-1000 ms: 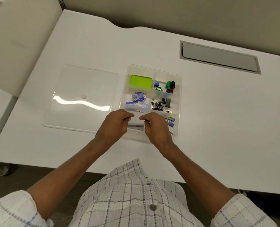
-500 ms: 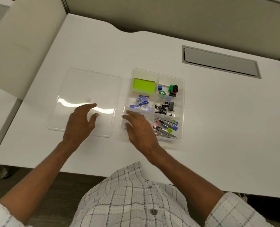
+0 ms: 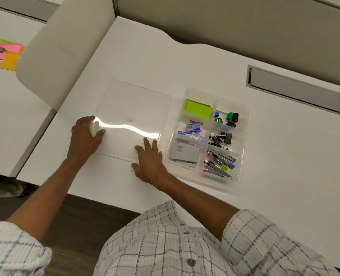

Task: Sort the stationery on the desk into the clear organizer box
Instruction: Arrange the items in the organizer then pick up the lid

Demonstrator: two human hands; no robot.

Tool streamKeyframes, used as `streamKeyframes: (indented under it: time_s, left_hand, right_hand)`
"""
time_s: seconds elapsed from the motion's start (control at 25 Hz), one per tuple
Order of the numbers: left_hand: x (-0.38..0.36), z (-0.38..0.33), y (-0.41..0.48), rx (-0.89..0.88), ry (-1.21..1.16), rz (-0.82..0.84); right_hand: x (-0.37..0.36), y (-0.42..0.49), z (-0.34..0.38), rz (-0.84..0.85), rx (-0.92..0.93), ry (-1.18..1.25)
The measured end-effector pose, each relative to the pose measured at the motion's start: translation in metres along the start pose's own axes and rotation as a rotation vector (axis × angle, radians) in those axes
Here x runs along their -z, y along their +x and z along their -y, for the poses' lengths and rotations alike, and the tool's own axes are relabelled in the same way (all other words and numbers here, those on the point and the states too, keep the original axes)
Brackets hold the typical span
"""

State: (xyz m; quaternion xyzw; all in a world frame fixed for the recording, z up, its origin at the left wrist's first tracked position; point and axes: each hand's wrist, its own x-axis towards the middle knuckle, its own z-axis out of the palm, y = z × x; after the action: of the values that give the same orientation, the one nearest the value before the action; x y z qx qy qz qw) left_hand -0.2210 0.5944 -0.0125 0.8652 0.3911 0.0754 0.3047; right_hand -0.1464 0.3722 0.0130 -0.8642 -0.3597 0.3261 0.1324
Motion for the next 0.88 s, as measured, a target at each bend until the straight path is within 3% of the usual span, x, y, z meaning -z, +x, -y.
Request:
streamKeyframes:
  time_s: [0.16, 0.28, 0.52, 0.64, 0.72, 0.88]
  left_hand:
    - [0.022, -0.001, 0.01, 0.239, -0.213, -0.016]
    - [0.05, -0.013, 0.01, 0.247, -0.376, 0.095]
    - [0.087, -0.115, -0.023, 0.034, -0.74, 0.139]
    - [0.076, -0.182, -0.058, -0.19, -0.58, 0.078]
    - [0.065, -0.219, -0.081, -0.379, -0.401, 0.02]
    - [0.036, -0.252, -0.097, -0.559, -0.477, 0.167]
  right_hand:
    - [0.0, -0.005, -0.001, -0.105, 0.003, 0.143]
    - [0.009, -0.013, 0.006, -0.111, -0.028, 0.269]
    - [0.075, -0.028, 0.043, -0.37, -0.023, 0.842]
    - [0.136, -0.032, 0.045, -0.415, -0.109, 1.148]
    - [0.173, -0.04, 0.032, -0.445, -0.125, 1.171]
    - [0.212, -0.061, -0.015, -0.648, -0.138, 1.198]
